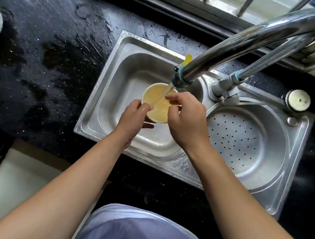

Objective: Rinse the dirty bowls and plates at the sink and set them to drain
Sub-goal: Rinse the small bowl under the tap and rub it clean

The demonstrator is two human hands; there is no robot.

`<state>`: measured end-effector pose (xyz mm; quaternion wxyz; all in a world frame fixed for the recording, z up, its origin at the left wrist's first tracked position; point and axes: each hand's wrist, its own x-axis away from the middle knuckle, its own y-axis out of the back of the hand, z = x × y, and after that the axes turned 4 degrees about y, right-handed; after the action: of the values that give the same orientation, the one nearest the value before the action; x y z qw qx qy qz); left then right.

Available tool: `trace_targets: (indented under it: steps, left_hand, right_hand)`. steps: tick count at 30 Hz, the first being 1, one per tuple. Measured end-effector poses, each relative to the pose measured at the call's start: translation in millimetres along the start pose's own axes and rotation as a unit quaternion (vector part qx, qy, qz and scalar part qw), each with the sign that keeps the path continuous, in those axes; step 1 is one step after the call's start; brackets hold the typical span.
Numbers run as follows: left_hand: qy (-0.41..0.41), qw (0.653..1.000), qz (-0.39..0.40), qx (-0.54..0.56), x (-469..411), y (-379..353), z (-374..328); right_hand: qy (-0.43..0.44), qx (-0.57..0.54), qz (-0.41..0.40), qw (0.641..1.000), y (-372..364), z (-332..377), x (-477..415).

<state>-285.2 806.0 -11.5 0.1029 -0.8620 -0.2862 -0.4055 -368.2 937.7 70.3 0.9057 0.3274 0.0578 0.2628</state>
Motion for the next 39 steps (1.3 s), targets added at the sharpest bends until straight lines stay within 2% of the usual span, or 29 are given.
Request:
trace_targets:
  steps: [3, 6, 9, 11, 14, 16, 17, 19, 21, 23, 26, 29, 33, 39]
  left_hand:
    - [-0.006, 1.0, -0.005, -0.005, 2.9, 1.5, -0.3]
    - [-0.033, 0.999, -0.011, -0.036, 6.5, 0.1, -0.1]
    - [-0.069, 0.995, -0.017, -0.068, 9.9, -2.0, -0.7]
    - [-0.069, 0.995, -0.029, -0.07, 8.9, 0.2, -1.0]
    - [-0.058, 0.995, -0.029, -0.073, 5.9, 5.2, 3.2]
    - [-0.06, 0.994, -0.018, -0.086, 4.7, 4.7, 7.0]
    - [-0.062, 0.995, -0.018, -0.081, 4.2, 3.5, 7.5]
    - [-0.058, 0.995, -0.039, -0.07, 2.9, 3.8, 4.0]
    - [-0.047, 0.996, -0.055, -0.058, 0.1, 7.0, -0.6]
    - [-0.035, 0.996, -0.056, -0.056, -2.1, 11.4, -2.9]
    - [-0.013, 0.998, -0.049, -0.038, -6.8, 14.8, -3.0]
    - [-0.003, 0.998, -0.051, -0.035, -9.5, 18.5, -4.3]
    - [0.002, 0.997, -0.051, -0.05, -9.6, 19.5, -4.9]
    - [0.0, 0.997, -0.04, -0.061, -5.5, 18.5, -6.6]
  right_hand:
    - [-0.013, 0.053, 0.043, 0.998, -2.6, -6.0, -5.6]
    - [-0.019, 0.099, 0.169, 0.98, -10.0, -1.5, -11.1]
    - [-0.019, 0.018, 0.293, 0.956, -24.6, 10.2, -11.3]
    - [-0.047, 0.007, 0.307, 0.95, -25.0, 7.0, -11.3]
    - [-0.057, 0.081, 0.327, 0.94, -18.2, -2.6, -20.9]
    - [-0.061, 0.088, 0.307, 0.946, -21.4, 0.0, -25.3]
    - [-0.065, 0.056, 0.299, 0.95, -25.0, 2.8, -25.2]
    - [-0.069, -0.005, 0.314, 0.947, -29.0, 7.3, -22.1]
    - [-0.073, -0.015, 0.325, 0.943, -27.7, 4.8, -20.1]
    - [-0.085, 0.017, 0.281, 0.956, -23.8, -1.2, -20.9]
    - [-0.121, 0.03, 0.168, 0.978, -12.4, -12.8, -16.4]
    - [-0.17, 0.035, 0.102, 0.98, -1.4, -29.4, -8.5]
    - [-0.24, 0.026, 0.109, 0.964, -0.8, -46.3, 1.5]
    - [-0.208, 0.006, 0.136, 0.969, -19.9, -42.1, 6.0]
